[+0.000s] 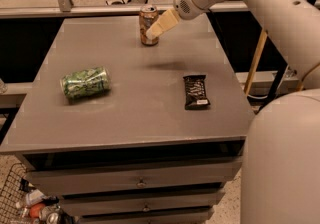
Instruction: Move orange can near rxbar chocolate
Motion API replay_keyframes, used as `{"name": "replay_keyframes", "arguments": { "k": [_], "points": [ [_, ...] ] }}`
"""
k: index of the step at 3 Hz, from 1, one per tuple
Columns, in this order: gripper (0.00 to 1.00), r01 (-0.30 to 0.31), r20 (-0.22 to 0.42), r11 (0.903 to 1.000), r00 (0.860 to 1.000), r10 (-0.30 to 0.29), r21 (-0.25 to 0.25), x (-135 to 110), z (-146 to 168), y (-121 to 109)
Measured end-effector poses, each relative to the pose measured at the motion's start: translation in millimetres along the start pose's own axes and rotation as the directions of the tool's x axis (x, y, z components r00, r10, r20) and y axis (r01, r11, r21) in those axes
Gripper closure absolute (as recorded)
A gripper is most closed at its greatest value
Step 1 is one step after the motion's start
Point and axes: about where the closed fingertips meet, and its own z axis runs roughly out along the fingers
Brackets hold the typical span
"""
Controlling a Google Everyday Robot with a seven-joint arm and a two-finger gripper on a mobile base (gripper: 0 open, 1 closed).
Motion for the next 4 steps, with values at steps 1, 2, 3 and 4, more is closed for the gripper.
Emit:
{"name": "replay_keyframes", "arguments": {
  "k": [1,2,3,4],
  "points": [
    [0.0,0.011,0.001,0.9999,1.0,-0.011,0.0,0,0,-1],
    [0.0,0.017,-0.012,0.9999,1.0,-0.017,-0.001,3,13,5],
    [0.0,0.03,-0.007,0.9992,1.0,-0.03,0.028,0,29,6],
    [0.0,0.023,0.026,0.9974,0.999,-0.025,0.068,-5,39,1]
  ]
}}
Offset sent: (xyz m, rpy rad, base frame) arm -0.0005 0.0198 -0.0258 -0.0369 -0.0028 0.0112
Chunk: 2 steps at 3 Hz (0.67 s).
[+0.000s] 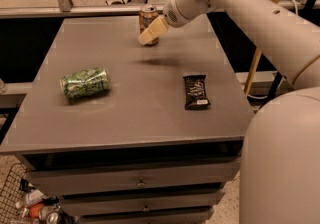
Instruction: Move orange can near rxbar chocolate
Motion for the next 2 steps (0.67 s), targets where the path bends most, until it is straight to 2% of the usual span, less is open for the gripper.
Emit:
{"name": "replay_keyframes", "arguments": {
  "k": [1,2],
  "points": [
    [0.0,-0.023,0.058,0.9997,0.998,0.022,0.009,-9,13,2],
    [0.0,-0.045,0.098,0.999,0.994,0.046,-0.006,-19,27,6]
  ]
}}
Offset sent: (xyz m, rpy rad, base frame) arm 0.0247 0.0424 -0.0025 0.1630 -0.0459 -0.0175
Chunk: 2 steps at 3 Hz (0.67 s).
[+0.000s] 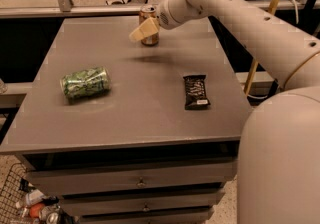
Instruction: Move orange can near rxbar chocolate
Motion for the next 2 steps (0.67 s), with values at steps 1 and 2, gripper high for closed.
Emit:
{"name": "replay_keyframes", "arguments": {
  "k": [1,2],
  "points": [
    [0.18,-0.017,0.024,0.9998,1.0,0.018,-0.011,-4.0,9.4,3.9],
    [0.42,-0.027,0.052,0.9995,0.998,0.027,-0.015,-9.8,15.8,3.7]
  ]
}}
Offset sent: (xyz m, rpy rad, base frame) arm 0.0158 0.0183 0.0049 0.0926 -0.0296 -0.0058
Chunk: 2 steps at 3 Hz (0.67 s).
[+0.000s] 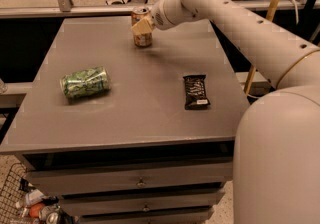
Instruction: Move orange can near rxbar chocolate
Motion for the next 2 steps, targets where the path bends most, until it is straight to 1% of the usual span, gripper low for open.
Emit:
{"name": "replay_keyframes", "arguments": {
  "k": [1,2],
  "points": [
    [0.65,-0.001,0.022,1.0,1.0,0.001,-0.002,-3,1,-2],
    [0.87,0.015,0.03,0.9999,0.999,-0.015,0.0,-8,-13,-8]
  ]
}}
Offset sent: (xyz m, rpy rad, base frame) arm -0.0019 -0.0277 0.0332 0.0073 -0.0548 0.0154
